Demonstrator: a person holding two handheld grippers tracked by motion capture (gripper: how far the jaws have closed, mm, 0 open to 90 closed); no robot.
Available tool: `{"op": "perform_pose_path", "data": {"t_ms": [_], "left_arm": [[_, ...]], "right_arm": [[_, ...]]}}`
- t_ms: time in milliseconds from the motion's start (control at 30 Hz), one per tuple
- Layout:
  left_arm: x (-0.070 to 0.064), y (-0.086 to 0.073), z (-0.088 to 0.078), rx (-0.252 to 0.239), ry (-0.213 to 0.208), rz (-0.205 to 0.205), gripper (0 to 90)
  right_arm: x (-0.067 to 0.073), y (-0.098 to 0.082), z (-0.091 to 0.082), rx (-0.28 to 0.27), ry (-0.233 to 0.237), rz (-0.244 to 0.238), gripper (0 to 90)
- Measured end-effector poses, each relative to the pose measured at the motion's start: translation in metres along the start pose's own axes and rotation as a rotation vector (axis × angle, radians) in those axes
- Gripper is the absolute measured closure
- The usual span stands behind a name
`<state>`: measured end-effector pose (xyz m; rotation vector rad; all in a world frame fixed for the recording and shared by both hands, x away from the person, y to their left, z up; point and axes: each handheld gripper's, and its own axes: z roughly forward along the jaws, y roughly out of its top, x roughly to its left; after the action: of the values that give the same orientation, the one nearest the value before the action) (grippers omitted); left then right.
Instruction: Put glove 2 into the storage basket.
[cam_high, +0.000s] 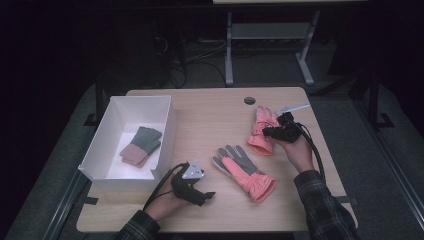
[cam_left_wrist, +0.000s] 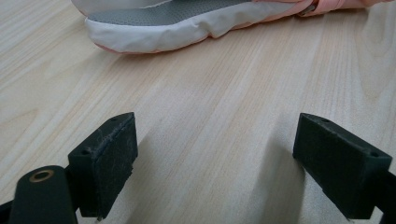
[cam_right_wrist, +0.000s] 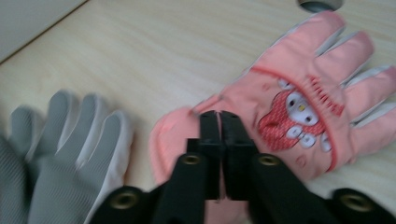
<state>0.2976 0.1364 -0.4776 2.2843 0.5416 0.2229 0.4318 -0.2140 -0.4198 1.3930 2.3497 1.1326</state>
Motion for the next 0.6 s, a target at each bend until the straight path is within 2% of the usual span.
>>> {"op": "perform_pose_path", "data": {"t_ms": [133,200,233,267,333,400,500,533,600], "left_arm": [[0.0,0.0,-0.001,0.009,0.001,0.006,13.0],[0.0,0.0,0.0,0.005,0.001,0.005,13.1],[0.0,0.0,0.0,0.005,0.001,0.005,13.0],[0.0,0.0,0.0,0.0,0.0,0.0,13.1],[0.0,0.0,0.0,0.0,0.0,0.0,13.0],[0.0,0.0,0.0,0.002,0.0,0.001,13.0],[0.0,0.0,0.0,-0.003,0.001,0.0,13.0],[0.0,0.0,0.0,0.0,0.0,0.0,13.0],[0.0,0.0,0.0,0.0,0.0,0.0,13.0]], "right_arm": [[-0.002,0.01,0.01,-0.039,-0.058,0.033,69.6],[-0.005,0.015,0.016,-0.013,-0.088,0.051,64.6],[-0.005,0.015,0.016,-0.013,-0.088,0.051,64.6],[-0.008,0.017,0.021,-0.008,-0.109,0.077,62.2],[-0.01,0.018,0.023,-0.011,-0.11,0.079,60.7],[-0.009,0.017,0.032,0.012,-0.128,0.091,55.9],[-0.007,0.014,0.041,0.03,-0.151,0.101,56.0],[-0.006,0.014,0.042,0.034,-0.158,0.112,58.2],[-0.006,0.013,0.045,0.046,-0.179,0.098,65.5]]}}
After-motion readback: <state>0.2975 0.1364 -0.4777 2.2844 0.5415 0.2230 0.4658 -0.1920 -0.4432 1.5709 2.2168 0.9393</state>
